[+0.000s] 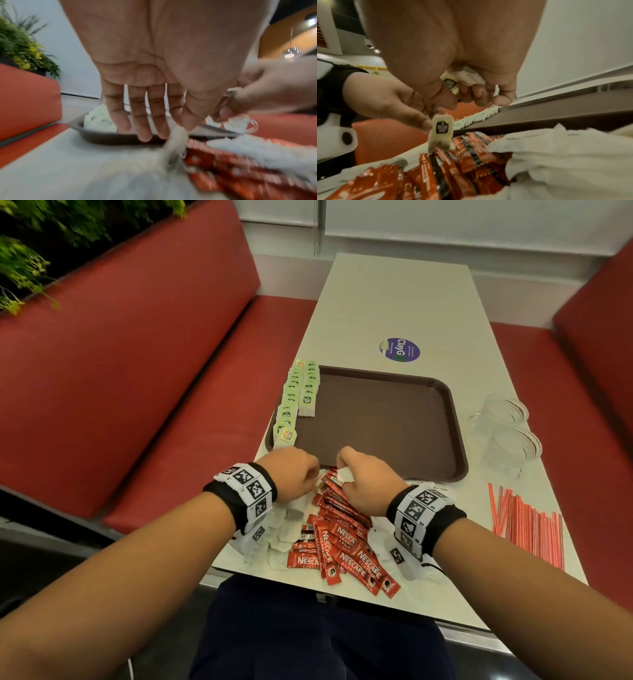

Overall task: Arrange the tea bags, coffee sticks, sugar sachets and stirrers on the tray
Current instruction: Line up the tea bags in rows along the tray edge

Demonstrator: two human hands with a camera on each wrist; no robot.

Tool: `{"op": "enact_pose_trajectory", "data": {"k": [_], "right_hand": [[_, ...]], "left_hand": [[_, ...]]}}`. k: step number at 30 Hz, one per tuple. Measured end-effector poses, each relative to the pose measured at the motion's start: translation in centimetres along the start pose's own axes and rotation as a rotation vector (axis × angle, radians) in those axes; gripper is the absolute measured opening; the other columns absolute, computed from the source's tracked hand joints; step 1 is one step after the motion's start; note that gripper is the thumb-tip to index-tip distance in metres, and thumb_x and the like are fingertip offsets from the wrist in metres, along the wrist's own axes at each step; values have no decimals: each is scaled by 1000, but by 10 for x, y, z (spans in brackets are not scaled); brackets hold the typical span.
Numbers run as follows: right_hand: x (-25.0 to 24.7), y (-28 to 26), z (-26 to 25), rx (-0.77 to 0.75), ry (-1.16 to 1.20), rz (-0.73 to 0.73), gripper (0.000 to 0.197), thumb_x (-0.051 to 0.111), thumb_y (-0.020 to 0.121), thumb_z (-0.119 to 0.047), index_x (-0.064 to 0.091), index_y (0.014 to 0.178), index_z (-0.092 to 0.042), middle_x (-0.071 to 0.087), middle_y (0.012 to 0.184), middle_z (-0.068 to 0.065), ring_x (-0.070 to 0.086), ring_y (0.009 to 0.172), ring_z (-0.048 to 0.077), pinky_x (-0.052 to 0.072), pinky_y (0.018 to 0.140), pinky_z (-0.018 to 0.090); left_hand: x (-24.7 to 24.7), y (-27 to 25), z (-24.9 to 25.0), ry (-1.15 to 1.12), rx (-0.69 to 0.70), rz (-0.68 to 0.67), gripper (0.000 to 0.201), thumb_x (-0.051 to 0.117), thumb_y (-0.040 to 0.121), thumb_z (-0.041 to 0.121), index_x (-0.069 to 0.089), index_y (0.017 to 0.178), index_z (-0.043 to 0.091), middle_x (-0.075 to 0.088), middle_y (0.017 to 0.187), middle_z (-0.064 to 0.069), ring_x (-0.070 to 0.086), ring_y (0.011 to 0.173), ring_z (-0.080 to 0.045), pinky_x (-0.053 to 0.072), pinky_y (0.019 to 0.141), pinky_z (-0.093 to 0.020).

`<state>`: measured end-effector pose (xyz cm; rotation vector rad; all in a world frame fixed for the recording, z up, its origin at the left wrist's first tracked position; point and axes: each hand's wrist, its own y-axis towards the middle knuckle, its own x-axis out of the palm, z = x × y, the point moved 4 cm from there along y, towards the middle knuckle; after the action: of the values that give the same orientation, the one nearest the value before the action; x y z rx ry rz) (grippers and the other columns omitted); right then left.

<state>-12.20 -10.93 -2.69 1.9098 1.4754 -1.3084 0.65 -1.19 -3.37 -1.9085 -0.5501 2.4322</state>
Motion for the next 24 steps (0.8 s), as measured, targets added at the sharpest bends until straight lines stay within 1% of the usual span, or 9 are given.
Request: {"op": "enact_pose_trajectory", "data": {"k": [3,6,8,11,13,17,19,21,24], "right_hand": [[-3,5,1,-67,25,78,35,62,92,-31,52,124,-23,66,116,-1,62,103,22,51,88,38],[-8,13,1,-116,111,159,46,66,93,-36,50,135,-25,66,122,-2,62,109,19,50,93,38],[-11,19,2,-148,162,194,36,67,93,-33,57,127,-23,68,114,-3,62,103,17,50,89,35],[-16,27,5,-186,212,249,14,69,93,-26,68,100,-14,66,93,-1,61,85,17,48,75,32],[-20,31,6,-181,258,293,9,69,93,-24,70,98,-16,67,91,-3,61,84,14,47,74,30],[-23,40,8,-179,284,307,7,68,92,-23,70,93,-16,66,87,-5,60,81,13,47,71,28],[-22,46,7,-203,266,306,8,67,91,-21,66,85,-17,60,78,-7,54,71,9,41,64,24],[-20,54,7,-216,257,302,18,65,93,-19,58,77,-20,52,70,-10,47,63,4,34,58,20],[-23,66,13,-170,309,271,20,63,94,-18,56,77,-25,52,69,-11,47,61,3,34,58,21]], "left_hand": [[-22,-5,-3,-171,85,108,10,59,93,33,62,94,24,62,89,7,58,83,-13,50,76,-35],[-42,-10,-4,-295,159,206,6,65,92,30,64,94,25,63,88,8,58,82,-10,49,75,-32],[-50,-11,-5,-305,193,251,5,67,91,28,66,94,24,63,89,9,58,84,-11,49,76,-33],[-60,-9,-10,-300,216,320,5,69,89,25,66,92,27,64,91,11,58,84,-9,49,78,-36],[-64,-7,-14,-309,207,332,7,72,87,28,66,91,30,64,89,13,57,83,-6,50,77,-34],[-66,3,-13,-339,168,312,20,76,82,37,68,99,30,63,88,15,58,83,-7,50,77,-32],[-68,11,-9,-293,167,359,10,73,87,32,70,95,27,65,86,12,58,79,-8,51,75,-36],[-71,20,-8,-248,172,390,5,69,89,27,71,93,24,65,83,12,55,72,-4,49,72,-33],[-75,33,-16,-230,167,393,5,68,90,25,72,93,24,66,81,12,57,73,-6,49,72,-32]]}}
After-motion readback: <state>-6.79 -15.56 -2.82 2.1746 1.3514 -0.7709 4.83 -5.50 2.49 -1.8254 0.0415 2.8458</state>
